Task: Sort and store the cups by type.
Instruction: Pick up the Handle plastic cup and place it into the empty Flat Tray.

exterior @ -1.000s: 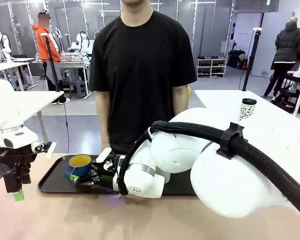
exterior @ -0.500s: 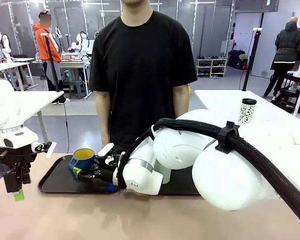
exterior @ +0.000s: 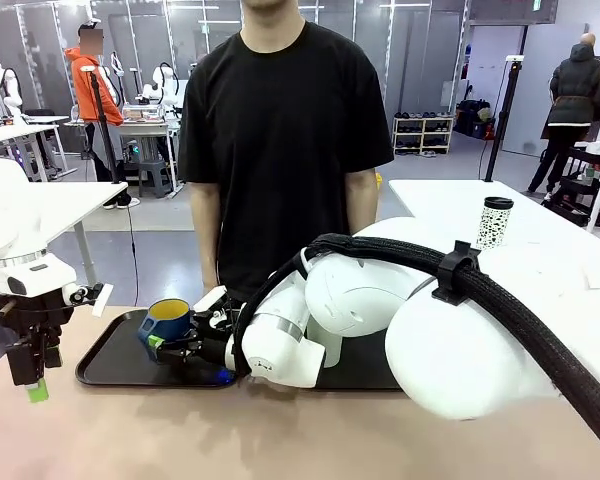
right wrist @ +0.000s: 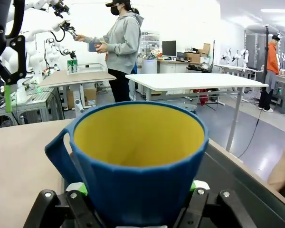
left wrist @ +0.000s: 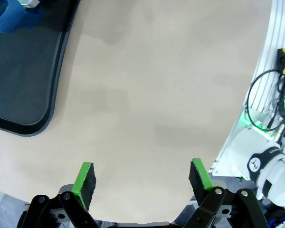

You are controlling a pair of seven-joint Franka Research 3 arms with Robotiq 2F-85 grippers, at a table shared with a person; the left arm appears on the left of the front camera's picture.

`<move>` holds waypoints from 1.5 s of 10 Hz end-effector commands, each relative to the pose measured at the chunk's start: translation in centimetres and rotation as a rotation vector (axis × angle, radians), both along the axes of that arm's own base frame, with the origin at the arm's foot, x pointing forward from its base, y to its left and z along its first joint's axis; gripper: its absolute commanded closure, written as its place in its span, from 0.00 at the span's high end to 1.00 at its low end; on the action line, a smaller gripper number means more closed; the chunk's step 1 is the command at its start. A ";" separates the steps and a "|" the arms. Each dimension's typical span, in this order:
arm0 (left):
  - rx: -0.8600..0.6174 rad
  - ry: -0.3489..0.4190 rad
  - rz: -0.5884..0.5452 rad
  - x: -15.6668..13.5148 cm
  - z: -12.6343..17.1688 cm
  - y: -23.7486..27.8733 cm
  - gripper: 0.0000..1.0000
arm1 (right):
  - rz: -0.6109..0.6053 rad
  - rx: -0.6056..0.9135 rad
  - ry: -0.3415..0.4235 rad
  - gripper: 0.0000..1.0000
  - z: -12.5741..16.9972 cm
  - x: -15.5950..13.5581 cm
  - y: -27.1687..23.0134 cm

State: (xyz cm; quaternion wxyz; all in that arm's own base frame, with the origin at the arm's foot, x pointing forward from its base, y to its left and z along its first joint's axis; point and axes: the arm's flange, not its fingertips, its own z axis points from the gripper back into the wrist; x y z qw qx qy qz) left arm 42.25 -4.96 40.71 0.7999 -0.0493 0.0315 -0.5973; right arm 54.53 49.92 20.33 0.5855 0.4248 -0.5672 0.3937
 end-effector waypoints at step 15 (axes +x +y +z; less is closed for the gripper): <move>0.005 0.002 0.011 0.1 0.3 0.0 1.00 | -0.157 -0.102 0.024 1.00 -2.9 -6.8 -0.1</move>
